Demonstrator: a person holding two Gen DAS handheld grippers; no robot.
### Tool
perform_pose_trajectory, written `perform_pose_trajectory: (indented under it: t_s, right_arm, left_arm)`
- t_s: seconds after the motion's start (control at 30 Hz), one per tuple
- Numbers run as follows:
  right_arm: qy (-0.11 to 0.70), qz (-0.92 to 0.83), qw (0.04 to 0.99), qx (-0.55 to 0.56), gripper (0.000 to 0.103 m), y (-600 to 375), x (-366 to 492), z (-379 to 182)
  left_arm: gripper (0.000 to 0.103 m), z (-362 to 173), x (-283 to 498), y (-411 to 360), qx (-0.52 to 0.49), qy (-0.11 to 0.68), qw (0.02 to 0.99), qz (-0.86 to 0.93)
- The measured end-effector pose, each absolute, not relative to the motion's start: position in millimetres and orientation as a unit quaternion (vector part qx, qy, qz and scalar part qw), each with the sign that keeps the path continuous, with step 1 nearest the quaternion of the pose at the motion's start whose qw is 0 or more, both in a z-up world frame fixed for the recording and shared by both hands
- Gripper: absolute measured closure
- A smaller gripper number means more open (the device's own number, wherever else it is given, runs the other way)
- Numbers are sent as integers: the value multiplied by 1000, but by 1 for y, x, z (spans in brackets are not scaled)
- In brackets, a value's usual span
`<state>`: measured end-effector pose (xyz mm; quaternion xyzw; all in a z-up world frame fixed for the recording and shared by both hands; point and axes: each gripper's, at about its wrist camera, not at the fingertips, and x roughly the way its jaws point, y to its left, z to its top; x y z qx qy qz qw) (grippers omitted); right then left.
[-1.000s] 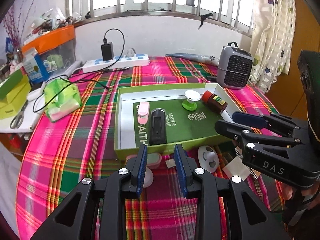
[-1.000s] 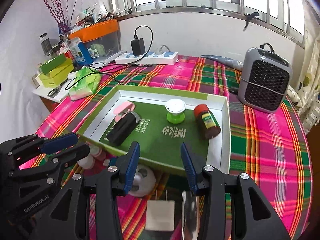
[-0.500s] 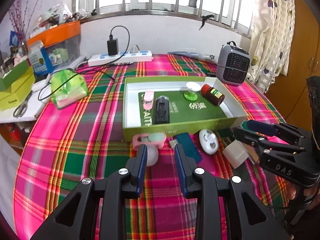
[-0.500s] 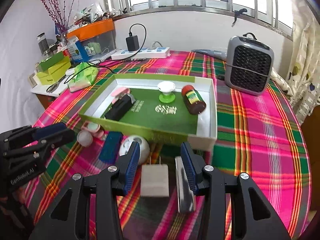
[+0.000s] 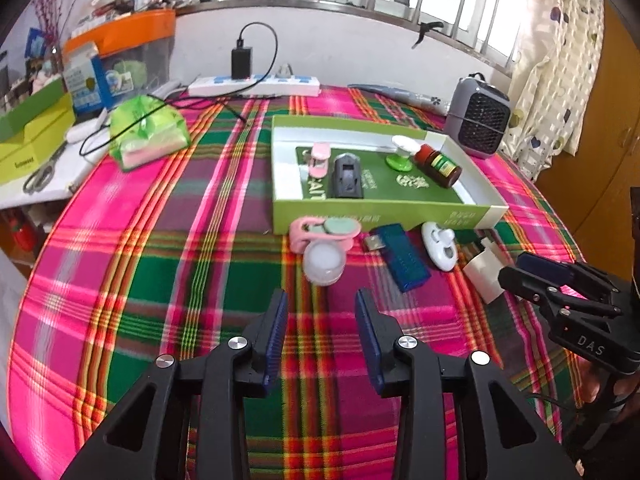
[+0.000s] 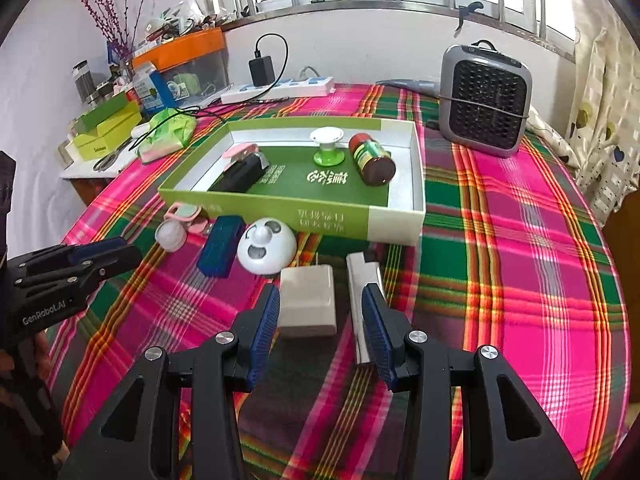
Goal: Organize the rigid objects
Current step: 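Withdraw both grippers from the tray toward the loose objects, then grasp the white charger block with the right gripper while the left gripper grasps the white round cap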
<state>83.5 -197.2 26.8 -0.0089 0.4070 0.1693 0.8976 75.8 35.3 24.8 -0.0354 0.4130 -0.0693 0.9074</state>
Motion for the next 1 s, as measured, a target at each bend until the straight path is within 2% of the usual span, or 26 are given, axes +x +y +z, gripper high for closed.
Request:
perform_pose_trajectory:
  t_s: [0.2, 0.3, 1.0]
  right_arm:
    - [412, 177, 893, -19, 58, -189, 82, 23]
    - [414, 178, 892, -23, 53, -186, 83, 21]
    - [438, 165, 882, -56, 53, -169, 97, 7]
  left_arm:
    - [68, 20, 77, 44, -54, 418, 904, -75]
    - [67, 19, 78, 47, -61, 418, 903, -79]
    - [63, 14, 94, 47, -61, 425, 898, -97]
